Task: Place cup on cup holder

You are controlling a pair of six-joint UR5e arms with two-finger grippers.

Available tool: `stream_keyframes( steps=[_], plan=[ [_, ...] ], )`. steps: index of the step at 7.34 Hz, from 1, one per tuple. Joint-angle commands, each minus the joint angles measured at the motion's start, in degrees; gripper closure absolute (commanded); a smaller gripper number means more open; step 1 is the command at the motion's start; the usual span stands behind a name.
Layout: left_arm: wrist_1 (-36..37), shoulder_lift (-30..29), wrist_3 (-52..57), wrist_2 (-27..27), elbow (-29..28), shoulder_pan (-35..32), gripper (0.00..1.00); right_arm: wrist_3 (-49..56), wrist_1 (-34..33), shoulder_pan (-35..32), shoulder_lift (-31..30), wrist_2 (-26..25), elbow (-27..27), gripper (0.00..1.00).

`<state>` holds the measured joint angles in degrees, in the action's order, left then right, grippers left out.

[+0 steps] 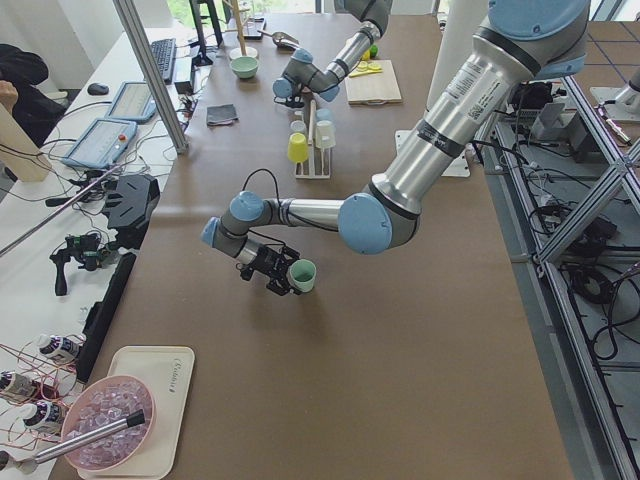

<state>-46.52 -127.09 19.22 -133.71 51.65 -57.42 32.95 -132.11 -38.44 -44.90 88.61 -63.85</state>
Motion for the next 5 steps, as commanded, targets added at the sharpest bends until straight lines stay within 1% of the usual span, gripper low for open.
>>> stream_keyframes(
  steps=[1, 2, 3, 4, 5],
  plan=[
    [1.43, 0.0, -0.24, 0.03, 0.12, -0.15, 1.0, 0.0, -0.17, -0.15, -0.54, 0.07, -0.83, 0.01],
    [2.91, 0.0, 0.2, 0.38, 0.64, -0.49, 1.0, 0.0, -0.08, -0.24, -0.54, 0.16, -0.83, 0.01],
    [5.28, 0.09, 0.29, 0.56, 3.0, -0.93, 1.0, -0.08, -0.17, -0.32, -0.63, 0.16, -1.09, 0.01],
    [8.78, 0.87, 0.29, 1.78, 7.98, -1.46, 1.0, -0.08, -0.17, -0.24, -1.94, 0.16, -2.84, 0.01],
    [10.47, 2.62, 0.38, 2.57, 12.73, -1.9, 1.0, -0.08, -0.17, -0.24, -2.3, 0.16, -3.29, 0.01]
  ],
)
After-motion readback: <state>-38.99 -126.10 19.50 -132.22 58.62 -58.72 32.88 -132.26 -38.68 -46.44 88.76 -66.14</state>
